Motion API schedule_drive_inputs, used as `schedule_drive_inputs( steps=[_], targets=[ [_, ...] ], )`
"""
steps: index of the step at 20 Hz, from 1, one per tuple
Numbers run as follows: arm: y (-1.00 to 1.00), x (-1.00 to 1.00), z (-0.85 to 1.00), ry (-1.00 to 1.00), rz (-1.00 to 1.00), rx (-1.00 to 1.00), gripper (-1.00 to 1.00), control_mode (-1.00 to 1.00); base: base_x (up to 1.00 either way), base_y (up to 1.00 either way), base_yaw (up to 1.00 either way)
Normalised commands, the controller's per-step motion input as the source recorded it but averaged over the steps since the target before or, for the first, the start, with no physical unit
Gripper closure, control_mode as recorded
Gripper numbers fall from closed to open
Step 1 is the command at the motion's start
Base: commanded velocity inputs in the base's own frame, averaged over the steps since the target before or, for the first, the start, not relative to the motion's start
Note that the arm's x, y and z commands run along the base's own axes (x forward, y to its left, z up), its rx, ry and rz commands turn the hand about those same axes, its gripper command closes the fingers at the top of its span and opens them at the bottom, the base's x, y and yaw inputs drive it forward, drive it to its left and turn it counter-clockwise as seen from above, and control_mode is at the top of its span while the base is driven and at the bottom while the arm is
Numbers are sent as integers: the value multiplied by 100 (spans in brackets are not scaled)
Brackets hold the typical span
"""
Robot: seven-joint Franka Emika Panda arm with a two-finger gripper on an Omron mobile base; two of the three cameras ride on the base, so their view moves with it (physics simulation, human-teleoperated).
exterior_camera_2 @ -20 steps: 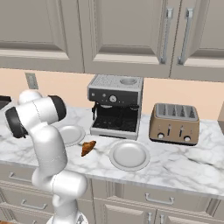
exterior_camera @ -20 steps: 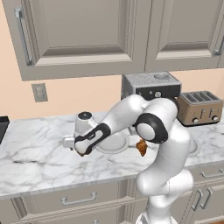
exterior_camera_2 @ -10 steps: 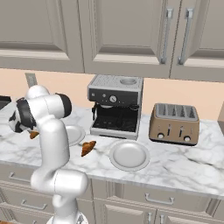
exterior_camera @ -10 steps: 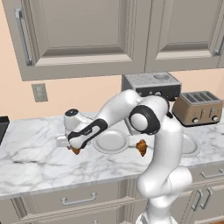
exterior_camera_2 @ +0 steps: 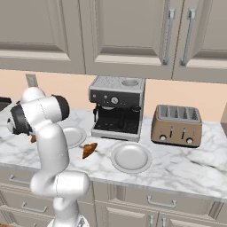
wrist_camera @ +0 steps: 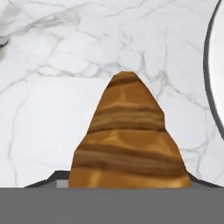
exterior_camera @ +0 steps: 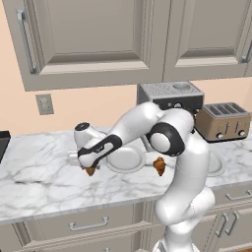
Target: Place the pastries on the plates.
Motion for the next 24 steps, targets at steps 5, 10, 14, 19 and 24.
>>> schedule_drive_inputs(
  steps=[5, 10, 14, 19, 24],
  targets=[
    [-20, -27, 37, -21, -10, 3, 100, -100, 0, 0, 0],
    [-26, -4, 69, -35, -2, 0, 100, -100, 0, 0, 0],
    [-43, 0, 45, -12, -7, 0, 100, -100, 0, 0, 0],
    [-61, 0, 3, 4, -14, 0, 100, -100, 0, 0, 0],
    [-52, 0, 1, 0, -11, 0, 100, -100, 0, 0, 0]
  ],
)
